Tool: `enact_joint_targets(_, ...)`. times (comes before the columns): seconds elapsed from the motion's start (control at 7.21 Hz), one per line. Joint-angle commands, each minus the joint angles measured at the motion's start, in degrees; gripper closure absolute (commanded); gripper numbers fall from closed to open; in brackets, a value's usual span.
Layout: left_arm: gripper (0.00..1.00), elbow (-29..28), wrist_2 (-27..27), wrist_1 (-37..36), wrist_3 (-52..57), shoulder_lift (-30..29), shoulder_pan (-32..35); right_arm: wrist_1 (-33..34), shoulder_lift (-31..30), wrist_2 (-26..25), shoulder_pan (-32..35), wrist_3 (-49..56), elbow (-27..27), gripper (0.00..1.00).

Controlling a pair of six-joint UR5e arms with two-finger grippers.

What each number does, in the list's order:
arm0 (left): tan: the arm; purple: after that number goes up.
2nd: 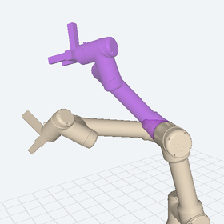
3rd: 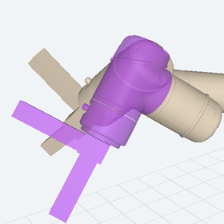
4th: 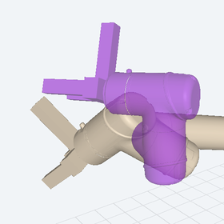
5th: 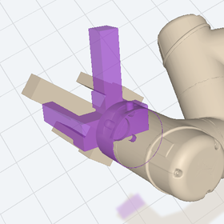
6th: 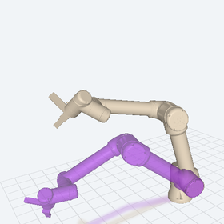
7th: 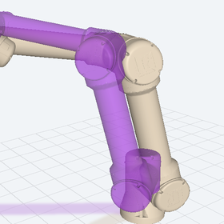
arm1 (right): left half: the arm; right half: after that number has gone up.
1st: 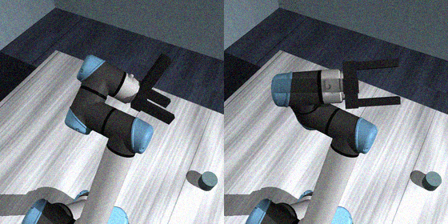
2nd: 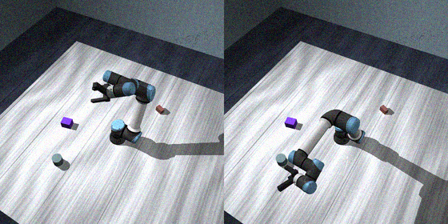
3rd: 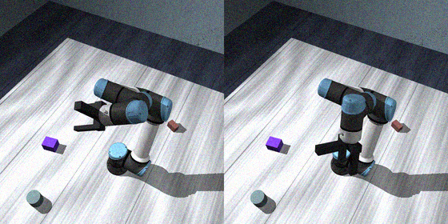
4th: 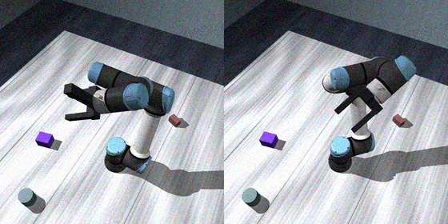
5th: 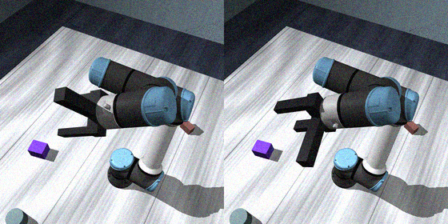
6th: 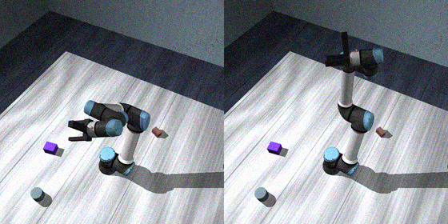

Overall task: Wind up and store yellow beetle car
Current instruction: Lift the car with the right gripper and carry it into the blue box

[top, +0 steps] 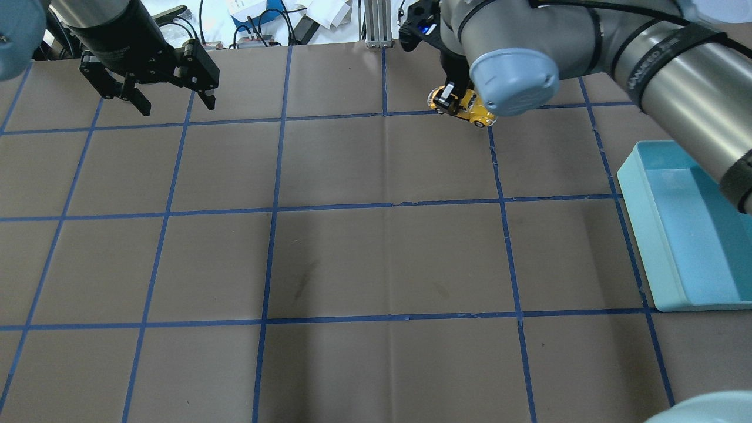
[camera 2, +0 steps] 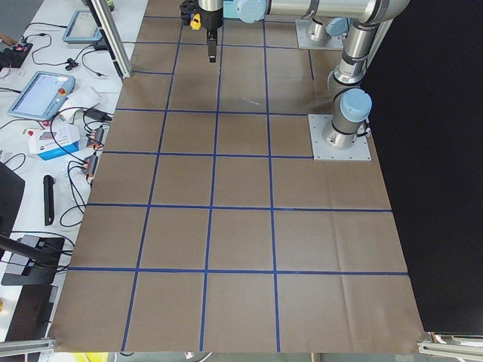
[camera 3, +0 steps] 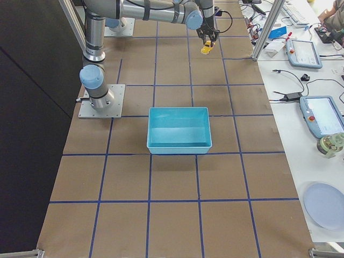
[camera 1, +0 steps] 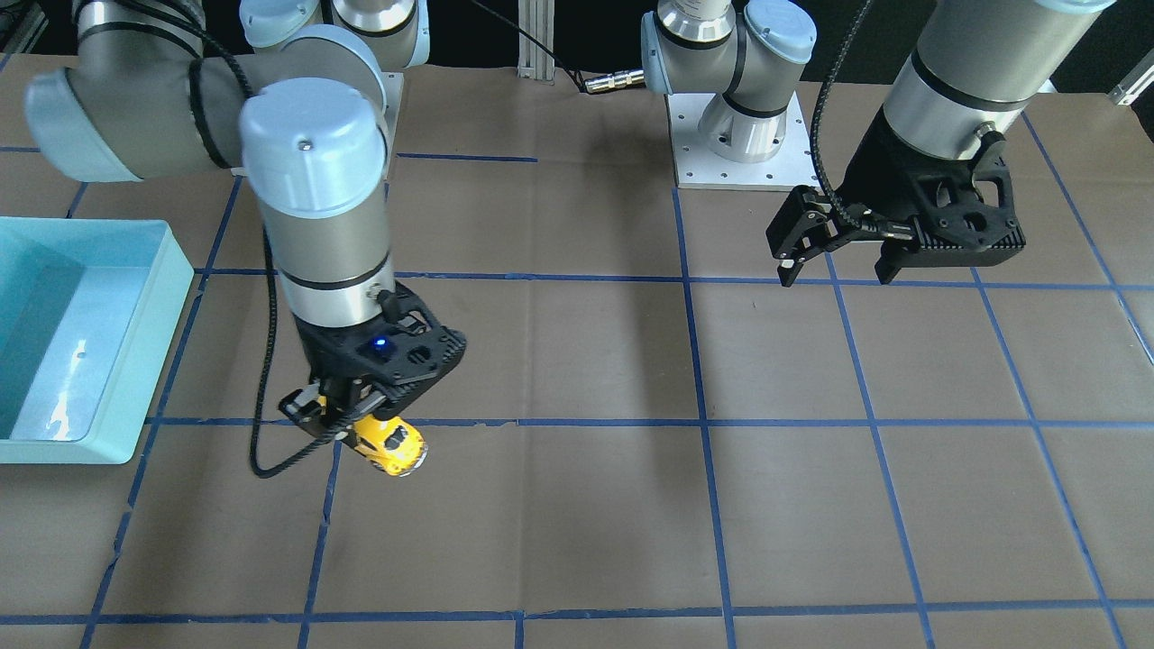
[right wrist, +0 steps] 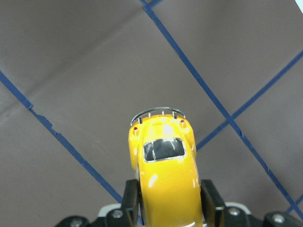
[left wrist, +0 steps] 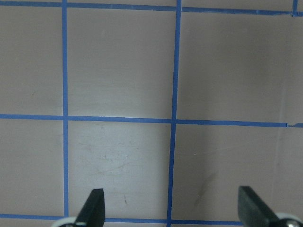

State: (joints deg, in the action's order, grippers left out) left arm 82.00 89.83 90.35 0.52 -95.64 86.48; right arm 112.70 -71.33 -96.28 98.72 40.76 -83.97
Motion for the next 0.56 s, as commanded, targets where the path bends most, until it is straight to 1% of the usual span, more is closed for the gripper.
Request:
enact_joint_targets(0.0, 0.0, 0.0, 0.0, 0.0, 0.0, 0.02, 0.0, -5.71, -3.53, -0.13, -7.98, -4.44, -0.14, 0.73)
enact_joint_targets(0.14, 0.0, 0.0, 0.0, 0.0, -0.08, 0.02, 0.0, -8.09, -4.77, -0.05, -11.93, -6.89, -0.23, 0.73)
enact_joint_targets(0.42, 0.0, 0.0, 0.0, 0.0, -0.08, 0.02, 0.0, -8.55, -5.22, 0.39, -22.2, -5.88, -2.5, 0.75)
